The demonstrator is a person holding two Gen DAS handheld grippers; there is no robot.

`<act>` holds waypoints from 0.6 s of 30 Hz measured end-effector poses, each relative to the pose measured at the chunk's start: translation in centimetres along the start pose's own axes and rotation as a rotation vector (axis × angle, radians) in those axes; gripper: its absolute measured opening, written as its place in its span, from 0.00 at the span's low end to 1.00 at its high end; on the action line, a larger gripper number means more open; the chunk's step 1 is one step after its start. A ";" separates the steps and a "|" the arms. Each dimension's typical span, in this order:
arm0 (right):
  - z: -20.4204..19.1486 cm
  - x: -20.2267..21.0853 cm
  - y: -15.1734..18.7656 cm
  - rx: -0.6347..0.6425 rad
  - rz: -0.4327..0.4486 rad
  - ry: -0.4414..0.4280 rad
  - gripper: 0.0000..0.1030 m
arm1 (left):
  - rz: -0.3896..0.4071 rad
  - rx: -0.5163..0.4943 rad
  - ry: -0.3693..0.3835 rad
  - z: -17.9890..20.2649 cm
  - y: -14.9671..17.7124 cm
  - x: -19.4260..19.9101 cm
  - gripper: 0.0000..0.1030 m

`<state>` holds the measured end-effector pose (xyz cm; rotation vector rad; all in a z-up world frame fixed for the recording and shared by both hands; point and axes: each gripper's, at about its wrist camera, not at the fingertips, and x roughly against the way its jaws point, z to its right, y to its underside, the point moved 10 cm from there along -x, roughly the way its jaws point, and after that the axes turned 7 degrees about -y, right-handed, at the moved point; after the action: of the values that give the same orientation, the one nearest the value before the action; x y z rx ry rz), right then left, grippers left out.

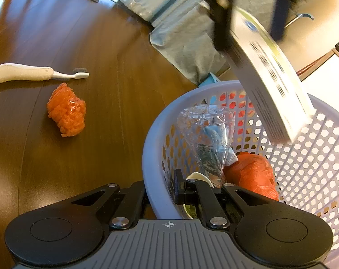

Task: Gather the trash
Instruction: 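Carry the medicine box over the wastebasket and release it, then reach the left tool to the orange mesh scrubber and grasp it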

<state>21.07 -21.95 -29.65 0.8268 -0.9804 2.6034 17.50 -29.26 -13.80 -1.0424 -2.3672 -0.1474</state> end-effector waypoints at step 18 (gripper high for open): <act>0.6 0.3 0.0 -0.030 0.016 0.011 0.03 | 0.001 0.168 -0.017 -1.6 0.5 -1.5 0.80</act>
<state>21.07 -22.33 -29.14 0.8002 -1.0239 2.5972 19.43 -30.37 -13.31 -0.9674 -2.3481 0.0601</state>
